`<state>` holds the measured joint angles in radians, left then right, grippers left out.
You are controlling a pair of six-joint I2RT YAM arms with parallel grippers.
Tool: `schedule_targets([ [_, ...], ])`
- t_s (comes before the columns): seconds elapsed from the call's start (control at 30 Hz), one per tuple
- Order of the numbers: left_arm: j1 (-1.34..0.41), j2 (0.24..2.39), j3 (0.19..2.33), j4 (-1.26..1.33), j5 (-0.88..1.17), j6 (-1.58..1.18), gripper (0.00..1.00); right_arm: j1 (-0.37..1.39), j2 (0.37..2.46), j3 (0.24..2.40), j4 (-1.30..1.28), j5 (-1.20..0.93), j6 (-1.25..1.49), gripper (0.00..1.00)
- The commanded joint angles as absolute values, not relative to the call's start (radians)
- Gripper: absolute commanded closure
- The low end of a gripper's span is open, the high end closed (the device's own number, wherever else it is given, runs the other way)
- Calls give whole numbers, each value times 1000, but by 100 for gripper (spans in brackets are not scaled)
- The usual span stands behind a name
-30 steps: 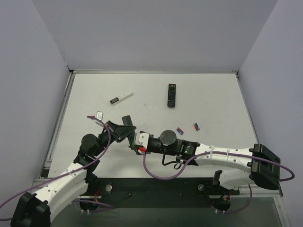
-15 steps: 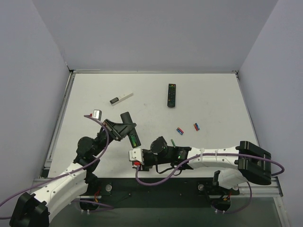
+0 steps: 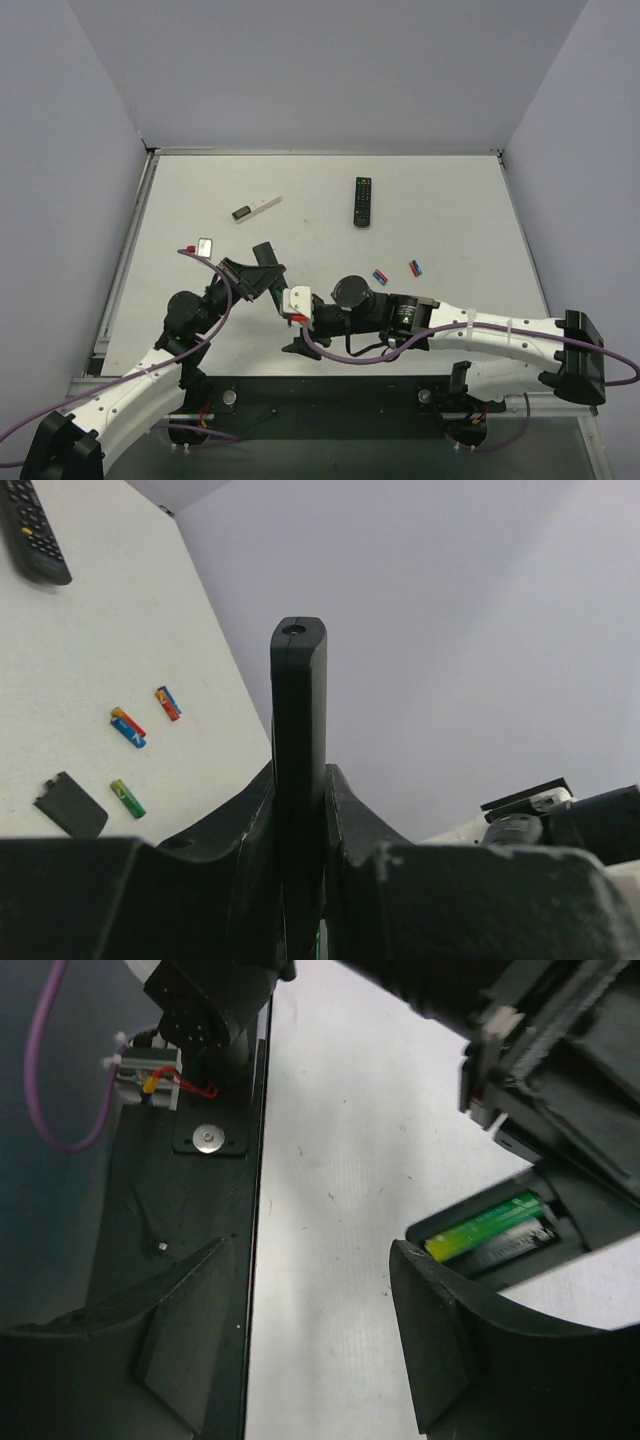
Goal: Load the batteries into the remote control
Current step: Load the battery into the remote control, then pick up the battery from the center of the board.
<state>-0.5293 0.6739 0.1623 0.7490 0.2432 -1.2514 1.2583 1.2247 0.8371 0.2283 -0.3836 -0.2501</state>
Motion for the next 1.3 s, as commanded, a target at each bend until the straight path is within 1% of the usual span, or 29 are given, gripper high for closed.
schedule_targets([
  [0.0, -529, 672, 164, 741, 222, -1167, 100, 1198, 1152, 885, 48, -376, -51, 41],
  [0.1, -525, 672, 158, 764, 232, -1161, 100, 1105, 1089, 841, 75, -377, 126, 38],
  [0.17, -523, 667, 156, 769, 241, -1161, 100, 1050, 1054, 821, 87, -339, 191, 36],
  [0.27, -520, 660, 155, 770, 241, -1158, 100, 993, 1042, 824, 69, -289, 293, 36],
  [0.33, -520, 646, 160, 738, 235, -1143, 100, 959, 1055, 836, 23, -249, 354, 37],
  [0.37, -519, 638, 161, 714, 230, -1125, 100, 942, 1061, 854, -50, -201, 376, 37],
  [0.5, -512, 588, 152, 577, 187, -1098, 100, 772, 1089, 836, -204, -157, 503, 40],
  [0.6, -506, 563, 129, 539, 178, -1095, 100, 701, 1115, 807, -291, -163, 520, 41],
  [0.67, -505, 551, 118, 529, 175, -1097, 100, 690, 1132, 789, -334, -128, 497, 42],
  [0.7, -505, 549, 114, 526, 173, -1098, 100, 690, 1137, 770, -345, -85, 495, 45],
  [0.77, -505, 546, 100, 526, 169, -1106, 100, 690, 1155, 750, -351, -63, 497, 49],
  [0.8, -505, 549, 97, 526, 167, -1106, 100, 690, 1164, 744, -351, -48, 500, 55],
  [0.87, -505, 551, 86, 528, 155, -1117, 100, 693, 1204, 735, -342, -12, 492, 61],
  [0.93, -503, 552, 80, 525, 146, -1129, 100, 701, 1245, 726, -319, 27, 485, 64],
  [1.0, -502, 549, 78, 494, 130, -1147, 100, 712, 1273, 718, -292, 37, 480, 70],
  [1.1, -500, 548, 75, 476, 124, -1158, 100, 724, 1353, 718, -244, 38, 476, 72],
  [1.27, -500, 540, 75, 457, 120, -1167, 100, 744, 1437, 750, -210, 64, 460, 72],
])
